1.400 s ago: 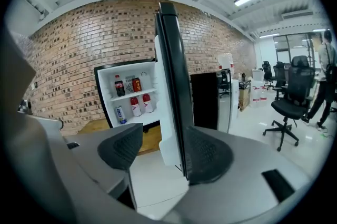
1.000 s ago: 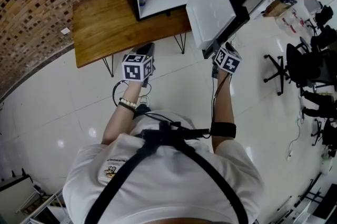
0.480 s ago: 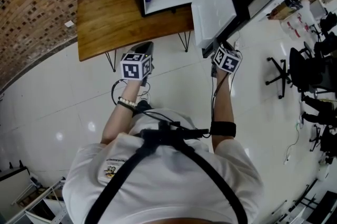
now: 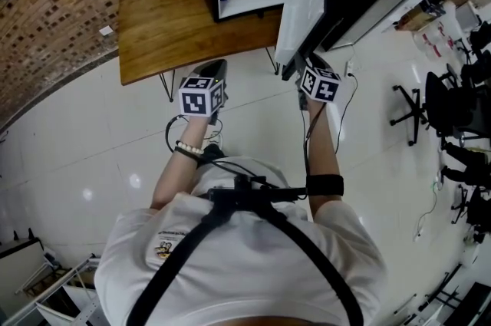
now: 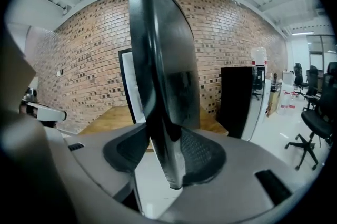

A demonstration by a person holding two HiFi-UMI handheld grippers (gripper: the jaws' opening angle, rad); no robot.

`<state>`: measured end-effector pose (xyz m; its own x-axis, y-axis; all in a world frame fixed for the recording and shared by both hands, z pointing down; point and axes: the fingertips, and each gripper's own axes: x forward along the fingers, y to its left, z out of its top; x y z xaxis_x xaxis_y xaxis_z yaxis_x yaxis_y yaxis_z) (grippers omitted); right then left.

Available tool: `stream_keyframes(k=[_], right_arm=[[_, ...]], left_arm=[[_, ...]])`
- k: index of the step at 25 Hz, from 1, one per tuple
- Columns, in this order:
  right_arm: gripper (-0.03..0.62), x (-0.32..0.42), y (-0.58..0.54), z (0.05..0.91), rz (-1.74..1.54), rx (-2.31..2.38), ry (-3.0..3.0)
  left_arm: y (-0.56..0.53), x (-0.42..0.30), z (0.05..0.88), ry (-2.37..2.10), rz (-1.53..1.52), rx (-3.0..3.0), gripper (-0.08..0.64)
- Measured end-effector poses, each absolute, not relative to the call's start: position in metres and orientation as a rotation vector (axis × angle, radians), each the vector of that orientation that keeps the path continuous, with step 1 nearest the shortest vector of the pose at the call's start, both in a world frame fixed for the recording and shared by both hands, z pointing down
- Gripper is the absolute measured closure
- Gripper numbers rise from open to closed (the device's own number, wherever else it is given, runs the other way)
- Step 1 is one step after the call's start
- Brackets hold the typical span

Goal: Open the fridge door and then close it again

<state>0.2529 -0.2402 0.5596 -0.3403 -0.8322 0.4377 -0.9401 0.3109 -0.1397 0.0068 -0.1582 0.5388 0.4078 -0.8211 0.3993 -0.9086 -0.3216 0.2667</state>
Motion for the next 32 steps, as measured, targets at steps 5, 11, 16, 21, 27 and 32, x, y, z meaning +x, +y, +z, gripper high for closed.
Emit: stream_keyframes(k=[5,11,16,21,27,32], right_arm=[[0.371,0.218,-0.243,0.559,0.528,1.526,-2.341],[0.385,0.172,-0.252,0.561,0.514,1.426,-2.396],[0.385,0.137,-0.266,0.561,0.509,1.393,-2.412],[0.391,0.103,-0.282,0.562,0.508,1.387,-2.417],[0.396,0.063,-0.310,0.563,0.527,1.475,-2.376],[0.402,0.028,-0.338,0.564,0.545,1.520,-2.340]], left_arm=[[-0.161,-0.013,0.538,-1.499,0.241,2.204,0.560],[-0.168,-0.033,0.542,-1.507,0.235,2.180,0.560],[-0.179,-0.055,0.543,-1.519,0.222,2.166,0.560],[-0.194,-0.077,0.544,-1.529,0.218,2.154,0.560],[-0.216,-0.104,0.545,-1.526,0.222,2.154,0.560],[-0.234,-0.138,0.547,-1.537,0.226,2.140,0.560]])
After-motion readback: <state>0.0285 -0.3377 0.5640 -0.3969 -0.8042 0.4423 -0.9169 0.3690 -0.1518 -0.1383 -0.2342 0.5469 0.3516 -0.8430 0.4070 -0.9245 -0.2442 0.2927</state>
